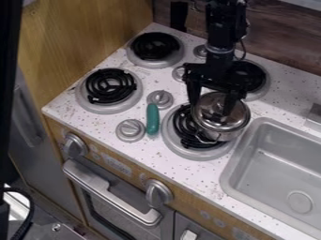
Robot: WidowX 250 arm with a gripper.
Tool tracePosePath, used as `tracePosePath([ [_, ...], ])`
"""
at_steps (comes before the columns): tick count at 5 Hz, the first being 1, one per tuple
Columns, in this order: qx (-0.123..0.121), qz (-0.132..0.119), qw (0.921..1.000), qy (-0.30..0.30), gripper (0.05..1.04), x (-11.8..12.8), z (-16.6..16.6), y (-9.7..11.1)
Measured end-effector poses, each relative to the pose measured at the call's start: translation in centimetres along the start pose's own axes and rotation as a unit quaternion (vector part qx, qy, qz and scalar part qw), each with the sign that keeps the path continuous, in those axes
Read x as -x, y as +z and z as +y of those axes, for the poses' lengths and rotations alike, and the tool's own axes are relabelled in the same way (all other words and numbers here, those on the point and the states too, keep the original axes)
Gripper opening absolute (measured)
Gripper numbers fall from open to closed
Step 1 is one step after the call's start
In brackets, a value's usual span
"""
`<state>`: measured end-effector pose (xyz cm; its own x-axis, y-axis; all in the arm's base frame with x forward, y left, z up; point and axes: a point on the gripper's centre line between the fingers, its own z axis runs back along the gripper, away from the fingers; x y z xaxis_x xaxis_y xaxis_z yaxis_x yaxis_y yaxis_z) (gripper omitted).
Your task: Removed the pot lid and put it on the bottom left burner
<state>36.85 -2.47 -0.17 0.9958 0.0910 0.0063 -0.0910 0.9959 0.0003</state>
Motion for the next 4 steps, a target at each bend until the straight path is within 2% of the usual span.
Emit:
tracePosePath([
  [4, -0.004, -0.001, 1.0, 0.001, 0.999, -1.9, -0.4, -1.7],
])
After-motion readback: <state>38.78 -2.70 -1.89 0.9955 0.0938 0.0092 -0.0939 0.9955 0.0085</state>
